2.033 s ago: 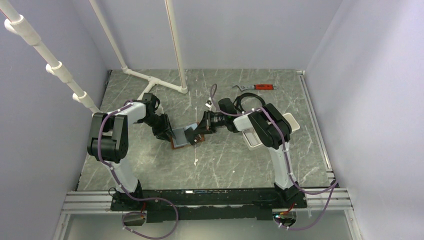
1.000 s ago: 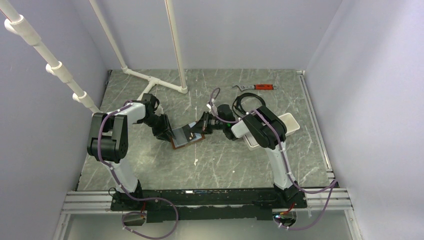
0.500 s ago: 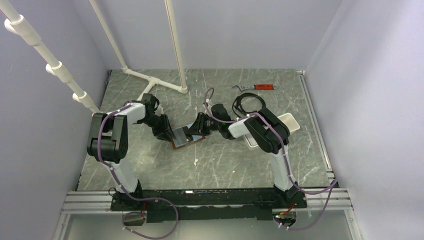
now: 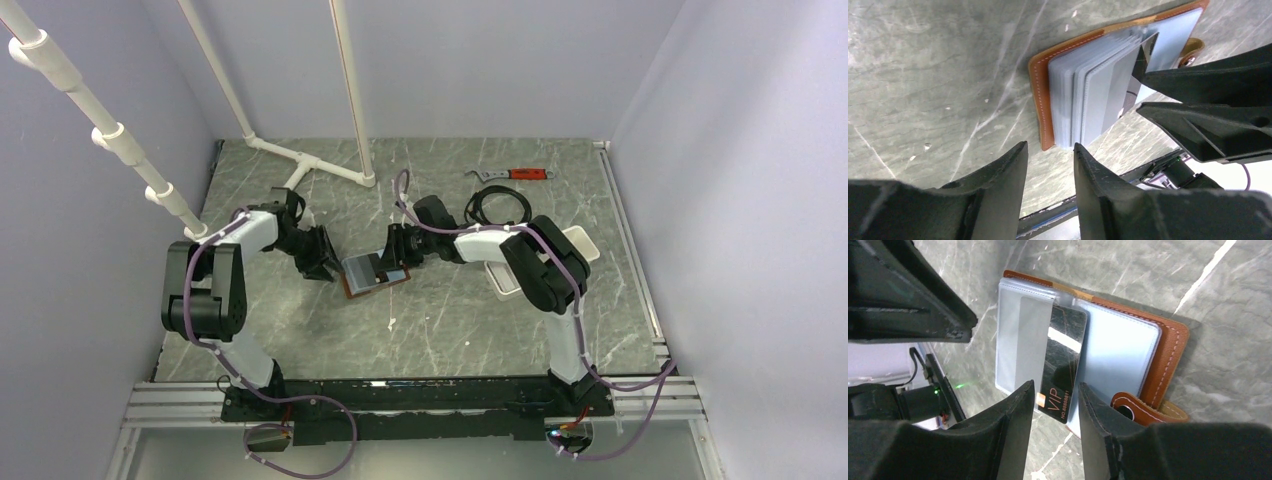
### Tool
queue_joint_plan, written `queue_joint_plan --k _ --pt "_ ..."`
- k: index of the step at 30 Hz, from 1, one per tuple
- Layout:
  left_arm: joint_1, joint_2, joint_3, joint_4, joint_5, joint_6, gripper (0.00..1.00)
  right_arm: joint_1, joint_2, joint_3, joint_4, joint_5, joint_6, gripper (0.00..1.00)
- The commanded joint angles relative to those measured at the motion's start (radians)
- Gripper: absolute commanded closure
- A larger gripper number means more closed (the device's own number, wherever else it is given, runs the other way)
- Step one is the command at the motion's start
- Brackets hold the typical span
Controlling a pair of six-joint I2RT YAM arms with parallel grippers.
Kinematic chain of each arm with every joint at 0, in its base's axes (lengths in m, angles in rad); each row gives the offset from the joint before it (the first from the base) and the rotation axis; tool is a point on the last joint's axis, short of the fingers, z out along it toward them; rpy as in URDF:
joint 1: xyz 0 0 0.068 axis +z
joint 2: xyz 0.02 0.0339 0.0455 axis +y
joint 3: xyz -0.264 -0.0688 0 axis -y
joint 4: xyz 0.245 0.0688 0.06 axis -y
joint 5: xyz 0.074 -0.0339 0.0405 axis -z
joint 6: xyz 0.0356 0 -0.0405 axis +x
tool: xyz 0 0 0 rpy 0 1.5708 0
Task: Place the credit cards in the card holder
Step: Insert the credit card into the card holder.
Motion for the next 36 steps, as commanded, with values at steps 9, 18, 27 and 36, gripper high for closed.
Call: queue_joint_plan --k 9,18,27,36 --pt "0.013 0.112 -0.019 0.035 -0.03 -0.019 0.8 0.005 0.058 0.04 0.121 -0.164 0.069 0.61" --pt "0.005 0.095 -0.019 0.034 -0.036 -0.013 0.8 0.089 0.052 0.139 0.062 -0.14 -0.006 0.62" --pt "-0.001 0.068 -0.029 0.029 -0.036 -0.001 0.8 0.087 -0.028 0.194 -0.238 -0.02 -0.148 0.48" --pt "0.0 0.049 -0.035 0.035 -0.003 0.0 0.76 -0.062 -0.185 0.121 -0.422 0.146 -0.21 0.31"
